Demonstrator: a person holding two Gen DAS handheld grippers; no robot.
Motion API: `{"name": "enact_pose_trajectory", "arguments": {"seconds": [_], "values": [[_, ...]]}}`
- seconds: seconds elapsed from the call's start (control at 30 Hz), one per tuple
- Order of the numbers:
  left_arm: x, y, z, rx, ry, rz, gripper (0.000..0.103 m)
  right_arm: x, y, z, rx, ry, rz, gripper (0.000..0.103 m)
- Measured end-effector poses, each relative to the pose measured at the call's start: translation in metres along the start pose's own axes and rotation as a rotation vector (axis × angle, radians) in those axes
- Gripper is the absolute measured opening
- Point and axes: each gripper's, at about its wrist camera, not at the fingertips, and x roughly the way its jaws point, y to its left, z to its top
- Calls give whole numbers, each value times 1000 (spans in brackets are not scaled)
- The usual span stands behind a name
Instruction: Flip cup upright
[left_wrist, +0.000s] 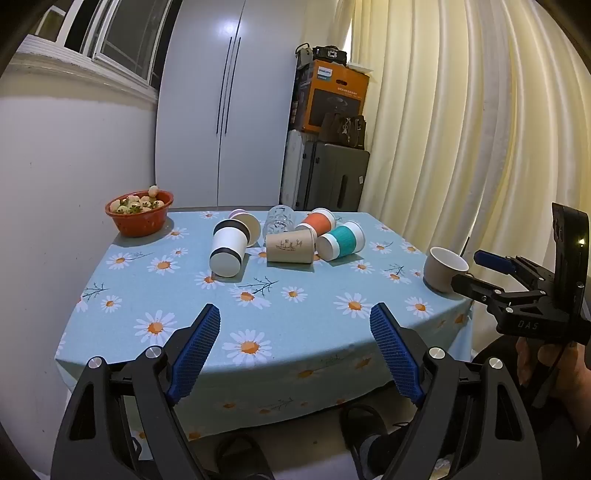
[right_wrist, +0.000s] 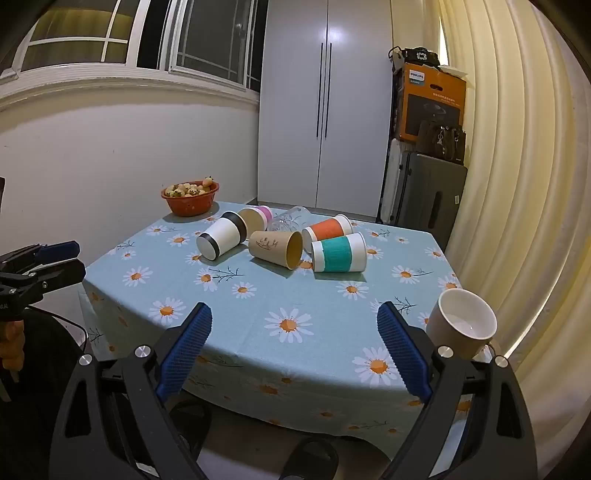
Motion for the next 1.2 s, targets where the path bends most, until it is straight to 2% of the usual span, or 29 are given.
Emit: {"name": "enact_pose_trajectory", "arguments": {"seconds": [1.2], "values": [[0,0,0,4,8,3,82,3,1,-1,2,12,6,91]]}}
